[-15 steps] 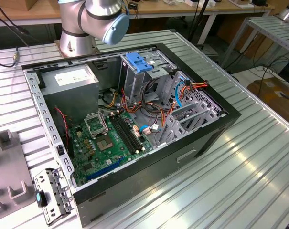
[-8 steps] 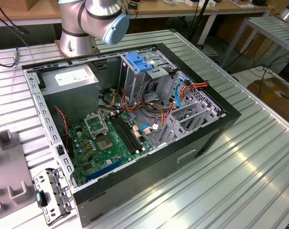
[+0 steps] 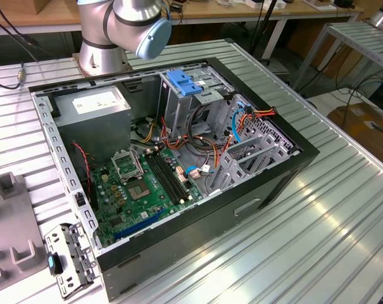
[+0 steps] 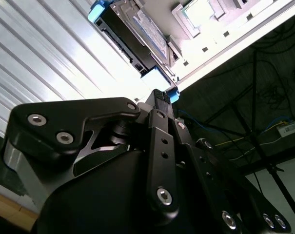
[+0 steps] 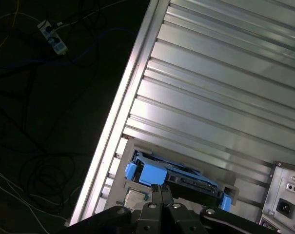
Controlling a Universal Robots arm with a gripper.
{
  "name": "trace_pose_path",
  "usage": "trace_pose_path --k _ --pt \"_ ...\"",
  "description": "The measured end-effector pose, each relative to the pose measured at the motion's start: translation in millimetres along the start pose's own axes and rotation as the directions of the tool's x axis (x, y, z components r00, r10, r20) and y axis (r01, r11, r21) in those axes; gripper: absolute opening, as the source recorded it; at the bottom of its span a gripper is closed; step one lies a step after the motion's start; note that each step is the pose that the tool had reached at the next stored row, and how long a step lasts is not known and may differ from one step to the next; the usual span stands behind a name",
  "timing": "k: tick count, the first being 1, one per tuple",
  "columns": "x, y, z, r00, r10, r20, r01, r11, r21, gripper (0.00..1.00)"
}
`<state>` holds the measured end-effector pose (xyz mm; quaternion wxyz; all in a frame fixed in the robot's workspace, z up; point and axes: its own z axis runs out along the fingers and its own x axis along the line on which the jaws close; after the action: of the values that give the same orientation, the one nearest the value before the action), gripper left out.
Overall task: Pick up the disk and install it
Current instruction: 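Pick up the disk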
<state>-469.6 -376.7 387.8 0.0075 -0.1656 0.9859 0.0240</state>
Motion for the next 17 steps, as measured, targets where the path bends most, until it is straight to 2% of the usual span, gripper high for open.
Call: trace_pose_path --k 10,17 --pt "0.0 0.0 0.0 1.0 -0.003 -0.0001 0.003 1.0 -0.0001 0.11" --pt "0.0 0.0 0.0 0.9983 -0.058 -0.0026 0.058 0.9983 -0.0014 0.11"
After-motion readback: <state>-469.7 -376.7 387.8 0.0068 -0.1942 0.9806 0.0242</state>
